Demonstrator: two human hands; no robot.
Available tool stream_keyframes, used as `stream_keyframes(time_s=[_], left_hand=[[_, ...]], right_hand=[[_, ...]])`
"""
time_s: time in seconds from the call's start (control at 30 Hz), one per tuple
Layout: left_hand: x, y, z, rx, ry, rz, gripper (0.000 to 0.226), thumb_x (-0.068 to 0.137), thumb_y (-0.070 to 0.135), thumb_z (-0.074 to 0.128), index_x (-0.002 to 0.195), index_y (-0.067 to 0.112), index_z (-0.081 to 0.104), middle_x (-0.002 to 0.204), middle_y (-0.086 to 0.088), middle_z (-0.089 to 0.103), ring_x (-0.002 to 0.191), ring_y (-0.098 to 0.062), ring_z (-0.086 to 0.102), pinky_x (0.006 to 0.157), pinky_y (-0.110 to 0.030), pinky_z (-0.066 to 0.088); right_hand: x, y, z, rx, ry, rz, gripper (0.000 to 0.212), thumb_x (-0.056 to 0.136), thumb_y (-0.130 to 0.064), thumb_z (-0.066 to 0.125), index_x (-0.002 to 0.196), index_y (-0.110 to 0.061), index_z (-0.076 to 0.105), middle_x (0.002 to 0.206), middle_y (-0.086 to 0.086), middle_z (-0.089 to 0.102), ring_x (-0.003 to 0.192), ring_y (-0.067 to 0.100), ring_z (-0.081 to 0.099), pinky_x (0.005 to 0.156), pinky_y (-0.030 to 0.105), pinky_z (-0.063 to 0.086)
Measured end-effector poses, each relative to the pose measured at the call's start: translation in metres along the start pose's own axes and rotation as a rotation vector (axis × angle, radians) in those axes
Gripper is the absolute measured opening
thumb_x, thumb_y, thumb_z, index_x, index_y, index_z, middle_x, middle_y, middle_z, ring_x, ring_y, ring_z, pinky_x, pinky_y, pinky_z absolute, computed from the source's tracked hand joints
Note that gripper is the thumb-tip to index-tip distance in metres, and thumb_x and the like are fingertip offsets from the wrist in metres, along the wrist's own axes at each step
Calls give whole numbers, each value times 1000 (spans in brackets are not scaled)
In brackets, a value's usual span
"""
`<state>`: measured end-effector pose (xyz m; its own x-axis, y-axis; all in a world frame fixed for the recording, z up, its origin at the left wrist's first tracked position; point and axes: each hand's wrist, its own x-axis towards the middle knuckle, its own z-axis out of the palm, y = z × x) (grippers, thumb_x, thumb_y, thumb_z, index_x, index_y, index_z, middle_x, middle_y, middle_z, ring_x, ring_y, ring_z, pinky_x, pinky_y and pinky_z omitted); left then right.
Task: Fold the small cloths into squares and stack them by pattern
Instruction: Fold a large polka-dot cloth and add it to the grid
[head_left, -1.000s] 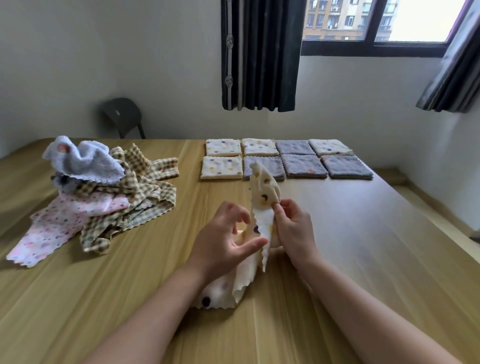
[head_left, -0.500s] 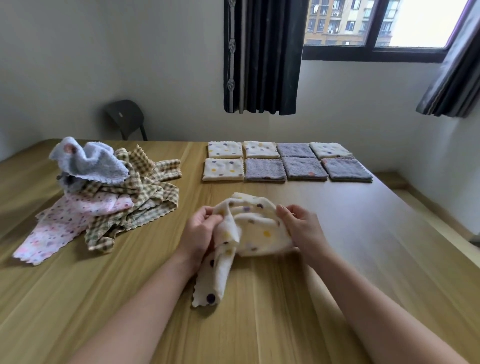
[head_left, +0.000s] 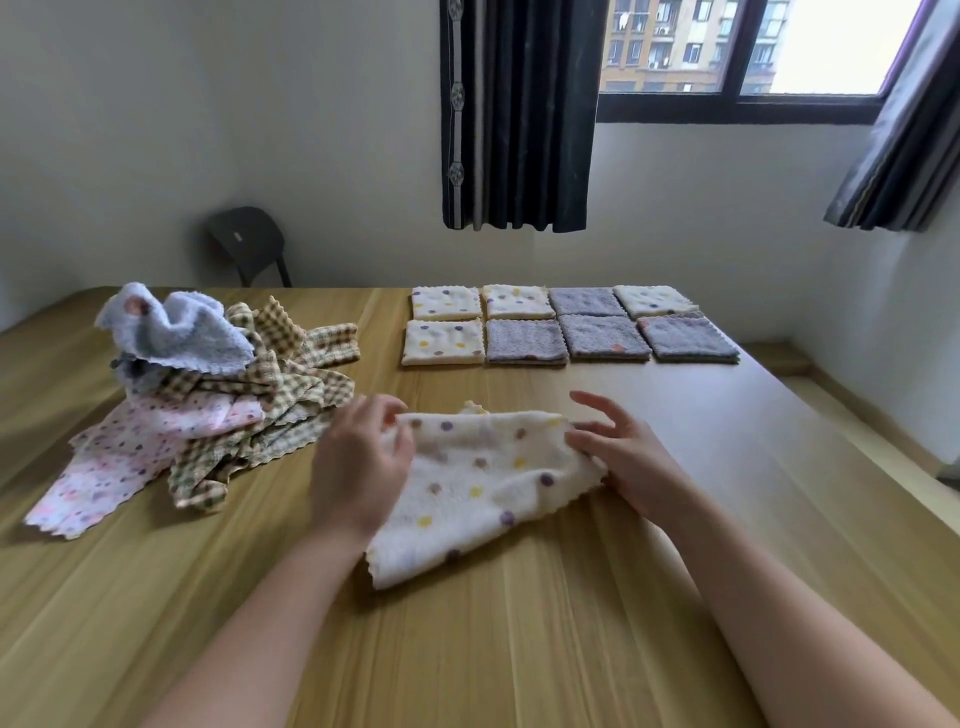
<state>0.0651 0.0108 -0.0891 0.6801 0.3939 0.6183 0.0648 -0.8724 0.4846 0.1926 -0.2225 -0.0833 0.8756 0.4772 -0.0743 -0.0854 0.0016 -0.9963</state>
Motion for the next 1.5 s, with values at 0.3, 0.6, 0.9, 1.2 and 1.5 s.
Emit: stream_keyframes(time_s=[0.3, 0.6, 0.9, 1.2, 1.5], left_hand=[[-11, 8, 19, 145, -489, 45, 82, 77, 72, 16, 139, 26, 44, 147, 5, 43, 139, -13, 33, 113, -41, 19], [-21, 19, 12, 73, -380, 379, 13, 77, 15, 63, 88, 18, 58, 83, 3, 60, 75, -22, 61, 59, -25, 37], [-17, -2, -3, 18, -368, 217, 30, 82, 6, 63, 107, 21, 59, 97, 7, 64, 87, -18, 61, 62, -26, 41], [-8, -1, -18, -686, 23, -384, 18, 88, 5, 66, 77, 19, 63, 65, 9, 63, 59, -2, 58, 51, -19, 49], [6, 4, -5, -863, 10, -666, 25, 95, 9, 55, 75, 15, 68, 68, 5, 70, 67, -11, 66, 64, -29, 55]], right_hand=[[0, 0, -6, 429, -47, -39, 41, 92, 3, 37, 76, -7, 73, 74, 11, 69, 69, 22, 68, 61, 28, 57], [2, 10, -4, -114, 202, -432, 21, 88, 0, 64, 76, -17, 65, 71, -12, 63, 69, 2, 55, 71, 24, 43], [-7, 8, -2, -164, 148, -548, 13, 65, -22, 55, 62, -9, 54, 66, 5, 65, 66, 21, 60, 61, 33, 48], [-10, 3, 2, 15, 97, -369, 12, 83, -25, 53, 76, -15, 58, 66, 0, 51, 59, 12, 44, 49, 25, 35], [5, -1, 0, -87, 214, -267, 13, 97, -10, 50, 89, -9, 60, 70, 1, 59, 65, 14, 52, 55, 24, 41]])
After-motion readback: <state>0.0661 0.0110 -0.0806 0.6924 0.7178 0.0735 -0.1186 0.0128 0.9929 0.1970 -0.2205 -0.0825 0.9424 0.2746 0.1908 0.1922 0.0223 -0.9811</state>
